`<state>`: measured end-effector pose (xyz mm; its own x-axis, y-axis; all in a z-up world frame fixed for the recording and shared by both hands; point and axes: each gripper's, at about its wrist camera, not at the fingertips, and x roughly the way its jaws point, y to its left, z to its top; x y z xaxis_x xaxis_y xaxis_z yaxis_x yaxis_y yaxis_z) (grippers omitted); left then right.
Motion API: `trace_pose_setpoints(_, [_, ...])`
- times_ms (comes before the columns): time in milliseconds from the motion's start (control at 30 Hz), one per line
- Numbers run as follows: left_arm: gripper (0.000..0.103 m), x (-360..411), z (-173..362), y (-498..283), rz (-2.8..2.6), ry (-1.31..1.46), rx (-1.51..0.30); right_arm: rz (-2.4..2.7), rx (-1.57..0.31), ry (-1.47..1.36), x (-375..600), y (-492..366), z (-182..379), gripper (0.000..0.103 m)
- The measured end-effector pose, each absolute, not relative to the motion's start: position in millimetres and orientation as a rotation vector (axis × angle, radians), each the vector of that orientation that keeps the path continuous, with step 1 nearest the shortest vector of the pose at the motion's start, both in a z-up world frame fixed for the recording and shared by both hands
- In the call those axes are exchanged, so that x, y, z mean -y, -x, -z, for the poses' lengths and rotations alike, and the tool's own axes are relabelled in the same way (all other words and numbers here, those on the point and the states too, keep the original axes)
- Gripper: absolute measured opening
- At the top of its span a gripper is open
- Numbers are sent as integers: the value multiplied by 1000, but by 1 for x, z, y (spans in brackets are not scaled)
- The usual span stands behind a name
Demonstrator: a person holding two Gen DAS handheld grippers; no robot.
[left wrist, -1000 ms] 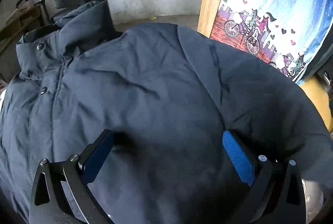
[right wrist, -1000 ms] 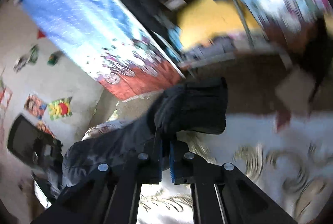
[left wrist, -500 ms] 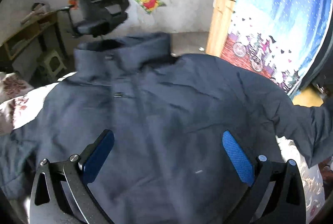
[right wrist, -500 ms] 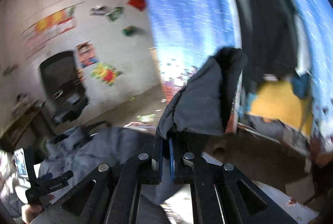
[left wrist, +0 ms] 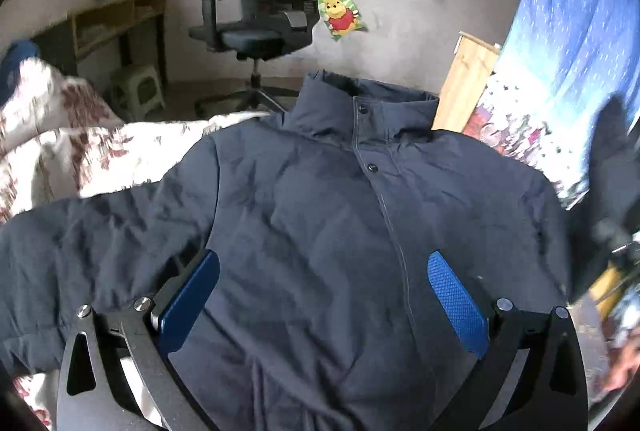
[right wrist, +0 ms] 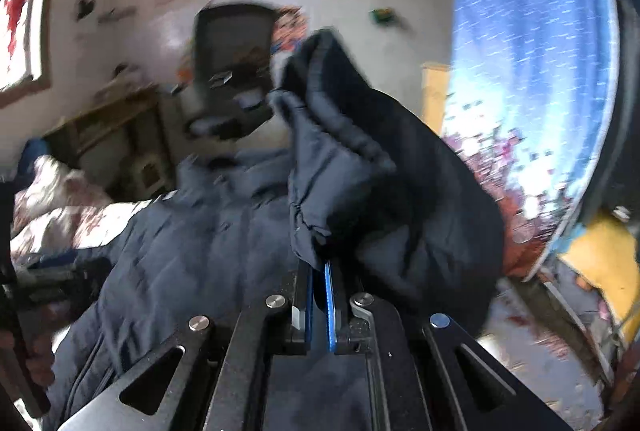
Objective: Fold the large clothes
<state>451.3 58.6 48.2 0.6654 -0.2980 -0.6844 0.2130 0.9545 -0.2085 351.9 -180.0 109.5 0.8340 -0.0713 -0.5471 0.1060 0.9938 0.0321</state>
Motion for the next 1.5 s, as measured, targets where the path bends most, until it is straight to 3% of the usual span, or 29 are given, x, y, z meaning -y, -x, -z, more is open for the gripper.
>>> trace_pose_setpoints(367, [102, -63, -31, -447, 500, 214, -911, -163, -844, -60, 116, -384, 5, 10])
trace_pose_setpoints(567, [102, -33, -5, -472, 462, 225, -994, -239, -891, -66, 128, -372, 22, 11])
trace_pose_setpoints(667, [102, -20, 14, -479, 458, 250, -1051, -261, -887, -34, 133, -360, 23, 23])
trace_pose_setpoints(767, [102, -15, 26, -481, 451, 255, -1079, -303, -883, -37, 135, -351, 25, 56])
trace_pose_setpoints(967, [102, -17, 33, -477, 442, 236, -1088, -324, -840, 13, 132, -336, 23, 59])
trace_pose_setpoints(1233, [100, -9, 36, -467, 468, 182, -1088, -291, -823, 40, 139, -320, 15, 73])
trace_pose_setpoints(1333, [73, 3, 40, -465, 476, 140, -1094, -271, -813, 67, 141, -313, 10, 76])
trace_pose_setpoints(1400, [46, 11, 43, -464, 457, 97, -1099, -255, -804, 78, 146, -304, 5, 80])
trace_pose_setpoints(1500, [19, 20, 47, -464, 454, 63, -1104, -223, -788, 80, 158, -294, -2, 81])
